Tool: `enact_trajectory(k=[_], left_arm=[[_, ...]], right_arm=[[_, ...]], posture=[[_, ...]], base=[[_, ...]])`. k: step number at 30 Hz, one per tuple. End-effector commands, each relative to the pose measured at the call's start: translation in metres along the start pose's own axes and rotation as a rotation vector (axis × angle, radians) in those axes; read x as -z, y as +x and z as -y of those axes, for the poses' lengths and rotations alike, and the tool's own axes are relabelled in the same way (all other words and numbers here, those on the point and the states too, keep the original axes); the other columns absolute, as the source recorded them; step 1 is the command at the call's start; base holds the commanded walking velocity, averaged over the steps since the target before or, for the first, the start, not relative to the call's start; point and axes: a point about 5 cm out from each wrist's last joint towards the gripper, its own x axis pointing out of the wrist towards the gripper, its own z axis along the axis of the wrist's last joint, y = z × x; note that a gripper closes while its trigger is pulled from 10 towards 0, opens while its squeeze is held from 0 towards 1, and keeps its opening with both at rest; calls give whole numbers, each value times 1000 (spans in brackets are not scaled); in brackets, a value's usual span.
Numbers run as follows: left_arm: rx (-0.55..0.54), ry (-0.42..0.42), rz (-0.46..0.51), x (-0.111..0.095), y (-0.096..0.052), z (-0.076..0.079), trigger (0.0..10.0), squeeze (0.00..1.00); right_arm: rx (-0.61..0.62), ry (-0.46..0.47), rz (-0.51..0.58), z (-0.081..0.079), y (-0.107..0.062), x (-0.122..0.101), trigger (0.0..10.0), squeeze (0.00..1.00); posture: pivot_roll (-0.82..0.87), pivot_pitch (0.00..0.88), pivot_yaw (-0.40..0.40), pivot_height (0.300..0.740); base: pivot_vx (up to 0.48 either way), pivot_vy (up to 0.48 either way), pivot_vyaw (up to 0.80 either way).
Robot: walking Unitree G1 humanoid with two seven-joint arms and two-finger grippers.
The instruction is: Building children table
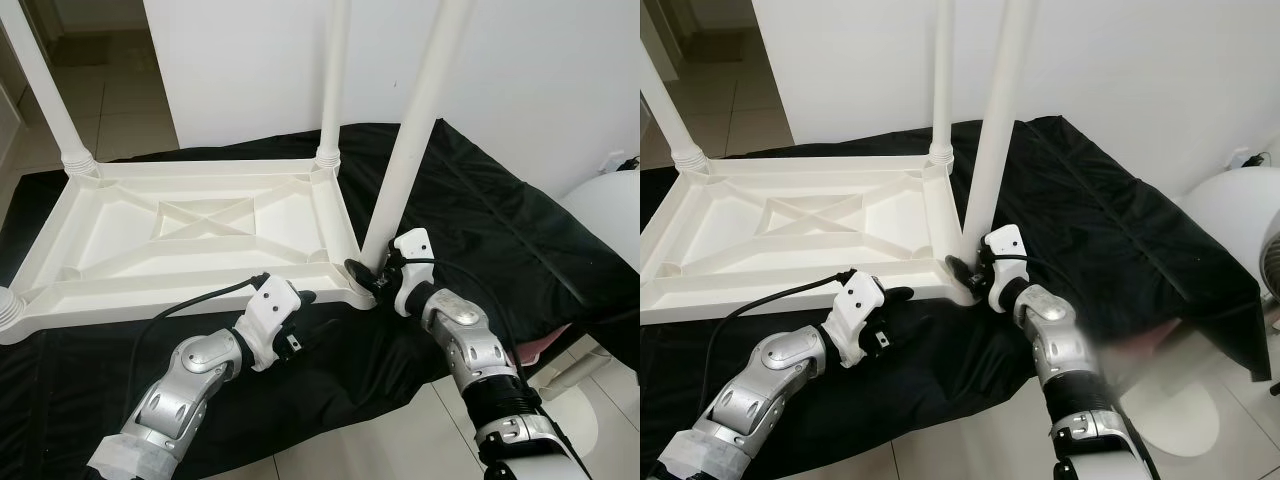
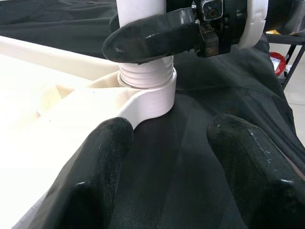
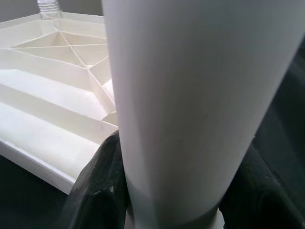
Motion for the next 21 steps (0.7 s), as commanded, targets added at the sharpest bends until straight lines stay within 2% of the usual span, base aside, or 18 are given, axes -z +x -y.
enact_trajectory(k=[1, 3, 4, 6, 7, 9, 13, 18, 21], left_arm=[[70, -8, -23, 4, 0, 5, 10000, 0], [77, -9, -26, 5, 0, 5, 10000, 0], [77, -9, -26, 5, 0, 5, 10000, 0], [88, -11, -29, 6, 0, 7, 10000, 0], [93, -11, -29, 6, 1, 8, 10000, 0], [97, -12, -29, 6, 1, 8, 10000, 0], [102, -9, -28, 5, 2, 9, 10000, 0], [102, -9, -27, 5, 3, 9, 10000, 0], [104, -8, -28, 5, 2, 10, 10000, 0]], right_arm=[[133, 87, 10, -5, -1, 0, 10000, 0], [250, 134, -1, -14, -3, 2, 10000, 0], [250, 134, -1, -14, -3, 2, 10000, 0], [380, 170, -13, -24, -8, 4, 10000, 0], [427, 151, -20, -26, -10, 6, 10000, 0], [458, 137, -26, -28, -11, 7, 10000, 0], [574, 174, -37, -35, -14, 9, 10000, 0], [584, 198, -38, -39, -14, 9, 10000, 0], [540, 244, -13, -46, -11, 3, 10000, 0]], posture=[[-73, 17, 1, 740], [-75, 17, 3, 740], [-75, 17, 3, 740], [-77, 17, 2, 740], [-80, 15, 1, 740], [-81, 15, 0, 740], [-77, 12, -3, 740], [-76, 10, -4, 740], [-78, 7, -6, 740]], base=[[0, 0, 0], [0, 0, 0], [0, 0, 0], [0, 0, 0], [0, 0, 0], [0, 0, 0], [0, 0, 0], [0, 0, 0], [0, 0, 0]])
